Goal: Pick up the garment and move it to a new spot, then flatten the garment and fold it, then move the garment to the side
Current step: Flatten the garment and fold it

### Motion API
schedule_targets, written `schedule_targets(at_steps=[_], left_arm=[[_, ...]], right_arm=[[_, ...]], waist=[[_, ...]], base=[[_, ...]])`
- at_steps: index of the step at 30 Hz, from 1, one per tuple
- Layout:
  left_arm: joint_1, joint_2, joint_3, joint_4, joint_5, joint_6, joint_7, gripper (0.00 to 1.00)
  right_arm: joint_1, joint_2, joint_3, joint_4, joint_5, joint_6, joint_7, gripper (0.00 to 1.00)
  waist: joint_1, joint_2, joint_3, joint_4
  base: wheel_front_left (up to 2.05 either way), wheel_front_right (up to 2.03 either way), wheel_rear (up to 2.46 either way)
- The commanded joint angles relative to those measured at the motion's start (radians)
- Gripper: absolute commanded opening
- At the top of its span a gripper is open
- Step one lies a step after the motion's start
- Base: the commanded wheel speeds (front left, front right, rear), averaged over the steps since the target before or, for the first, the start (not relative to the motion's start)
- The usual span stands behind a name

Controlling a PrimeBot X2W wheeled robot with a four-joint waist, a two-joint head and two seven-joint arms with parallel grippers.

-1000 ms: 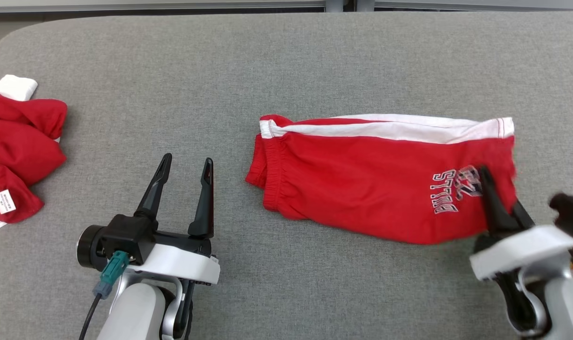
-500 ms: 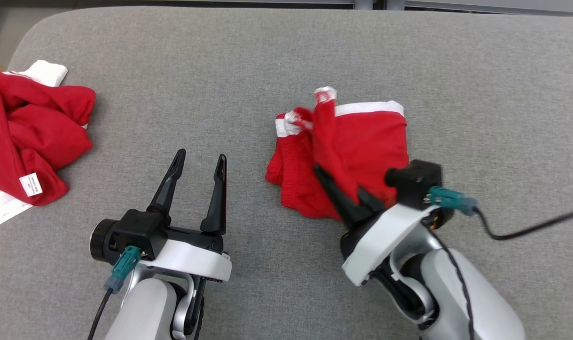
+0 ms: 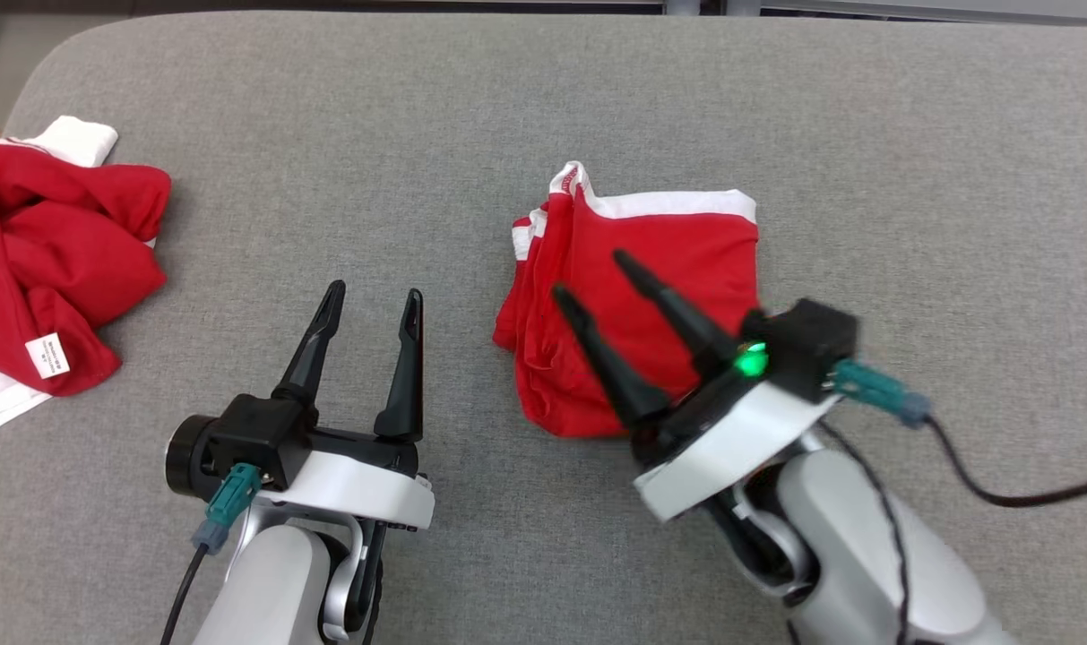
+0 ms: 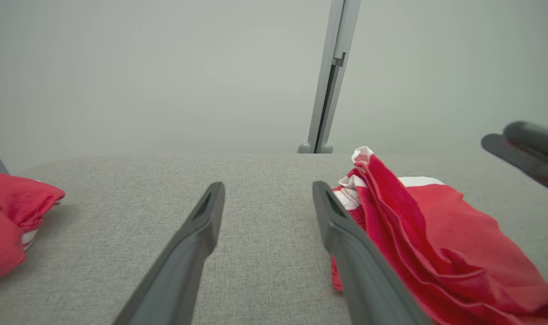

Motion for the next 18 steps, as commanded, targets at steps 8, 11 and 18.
schedule_targets(at_steps=[8,11,18], left_arm=[[0.004,0.027,0.03,-0.007,0.017,0.007,-0.004,1.0],[0.012,0.041,0.042,-0.009,0.017,0.011,-0.004,1.0],[0.045,0.062,0.06,-0.016,0.016,0.023,-0.004,1.0]], right_arm=[[0.069,-0.07,-0.253,-0.075,-0.077,0.0,-0.076,1.0],[0.132,-0.083,-0.377,-0.099,-0.12,0.0,-0.063,1.0],[0.29,-0.085,-0.581,-0.183,-0.206,0.0,-0.006,1.0]], waist=[[0.0,0.0,-0.028,-0.035],[0.0,0.0,-0.04,-0.047],[0.0,0.0,-0.07,-0.071]], base=[[0.0,0.0,0.0],[0.0,0.0,0.0],[0.0,0.0,0.0]])
